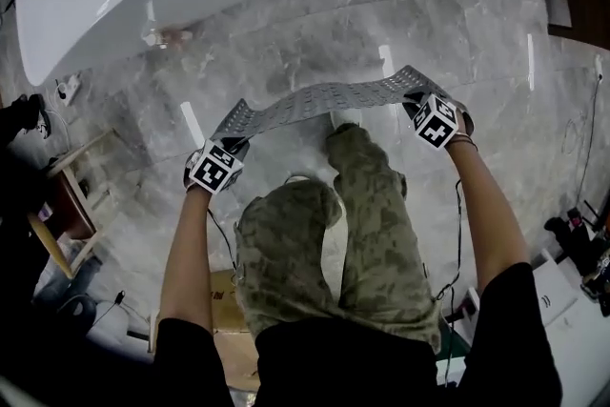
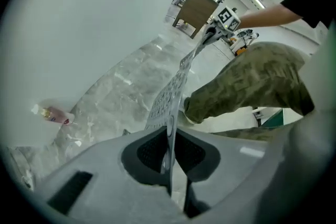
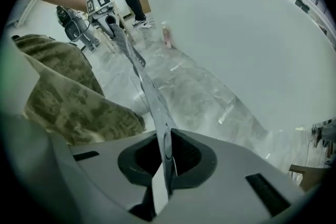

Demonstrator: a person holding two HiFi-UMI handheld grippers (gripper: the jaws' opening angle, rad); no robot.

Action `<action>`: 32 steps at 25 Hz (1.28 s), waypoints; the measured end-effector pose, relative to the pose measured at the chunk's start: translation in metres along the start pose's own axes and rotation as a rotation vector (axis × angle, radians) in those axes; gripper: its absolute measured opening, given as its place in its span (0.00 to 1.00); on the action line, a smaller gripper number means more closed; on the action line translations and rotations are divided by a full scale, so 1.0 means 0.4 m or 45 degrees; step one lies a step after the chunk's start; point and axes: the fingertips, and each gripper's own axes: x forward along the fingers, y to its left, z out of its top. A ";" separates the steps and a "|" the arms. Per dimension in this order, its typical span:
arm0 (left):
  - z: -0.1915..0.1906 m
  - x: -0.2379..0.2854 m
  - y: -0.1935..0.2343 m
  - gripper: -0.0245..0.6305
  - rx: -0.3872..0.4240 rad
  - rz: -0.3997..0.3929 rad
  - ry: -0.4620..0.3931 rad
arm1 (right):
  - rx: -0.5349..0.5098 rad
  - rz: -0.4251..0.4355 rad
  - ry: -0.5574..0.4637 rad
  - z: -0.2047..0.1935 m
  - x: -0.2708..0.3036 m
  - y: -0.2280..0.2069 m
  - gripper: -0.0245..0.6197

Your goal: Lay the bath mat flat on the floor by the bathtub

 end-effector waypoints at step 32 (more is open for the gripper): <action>0.192 0.437 0.622 0.08 0.151 0.670 -0.146 | -0.027 -0.468 -0.269 0.108 0.572 -0.458 0.08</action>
